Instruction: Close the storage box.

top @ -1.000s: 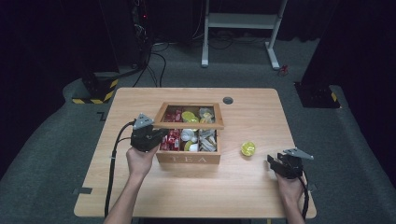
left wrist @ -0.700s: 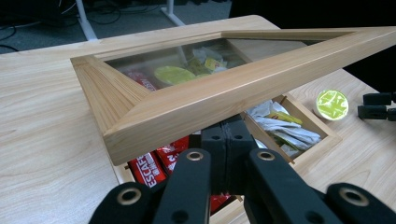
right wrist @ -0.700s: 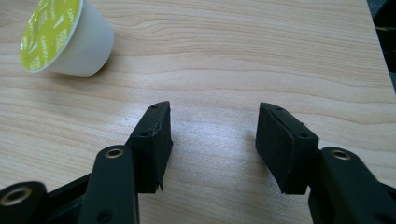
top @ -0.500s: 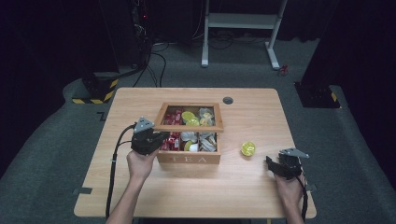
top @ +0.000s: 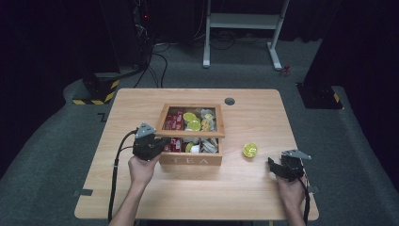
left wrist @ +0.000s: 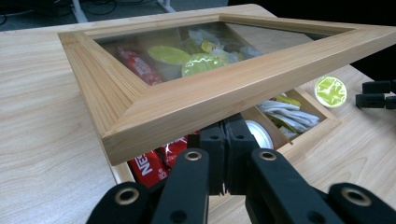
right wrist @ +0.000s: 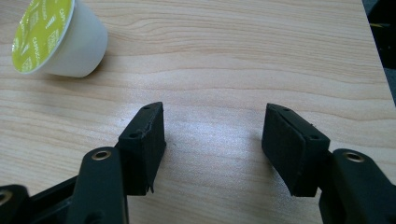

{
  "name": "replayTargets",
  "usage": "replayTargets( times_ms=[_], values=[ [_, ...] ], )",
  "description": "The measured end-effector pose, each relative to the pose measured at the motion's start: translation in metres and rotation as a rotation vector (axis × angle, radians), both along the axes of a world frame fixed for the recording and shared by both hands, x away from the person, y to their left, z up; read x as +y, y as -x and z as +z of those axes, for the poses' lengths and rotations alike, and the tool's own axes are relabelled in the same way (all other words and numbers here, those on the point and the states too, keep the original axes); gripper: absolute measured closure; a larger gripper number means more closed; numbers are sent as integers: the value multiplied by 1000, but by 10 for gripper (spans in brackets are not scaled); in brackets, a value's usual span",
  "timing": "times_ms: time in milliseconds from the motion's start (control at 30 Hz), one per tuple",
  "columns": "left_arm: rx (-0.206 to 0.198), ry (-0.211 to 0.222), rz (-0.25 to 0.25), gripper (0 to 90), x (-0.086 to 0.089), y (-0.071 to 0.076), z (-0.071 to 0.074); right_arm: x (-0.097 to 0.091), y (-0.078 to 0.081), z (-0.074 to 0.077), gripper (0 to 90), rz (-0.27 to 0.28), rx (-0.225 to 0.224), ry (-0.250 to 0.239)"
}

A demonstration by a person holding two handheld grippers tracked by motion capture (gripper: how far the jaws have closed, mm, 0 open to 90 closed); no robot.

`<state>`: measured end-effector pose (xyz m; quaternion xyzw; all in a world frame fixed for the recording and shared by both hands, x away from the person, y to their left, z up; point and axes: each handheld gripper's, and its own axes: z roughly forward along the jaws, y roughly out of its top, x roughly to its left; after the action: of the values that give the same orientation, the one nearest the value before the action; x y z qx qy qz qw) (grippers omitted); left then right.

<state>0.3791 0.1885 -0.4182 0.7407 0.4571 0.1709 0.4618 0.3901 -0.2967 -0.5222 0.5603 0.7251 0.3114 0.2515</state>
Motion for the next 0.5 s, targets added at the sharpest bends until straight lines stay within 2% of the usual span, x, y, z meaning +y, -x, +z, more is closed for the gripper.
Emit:
replayTargets(
  times_ms=[100, 500],
  values=[
    [4, -14, 0, 883, -1, 1, -3, 0, 0, 0, 393, 0, 0, 0],
    [18, -3, -2, 873, -2, 3, -12, 0, 0, 0, 393, -1, 0, 0]
  ],
)
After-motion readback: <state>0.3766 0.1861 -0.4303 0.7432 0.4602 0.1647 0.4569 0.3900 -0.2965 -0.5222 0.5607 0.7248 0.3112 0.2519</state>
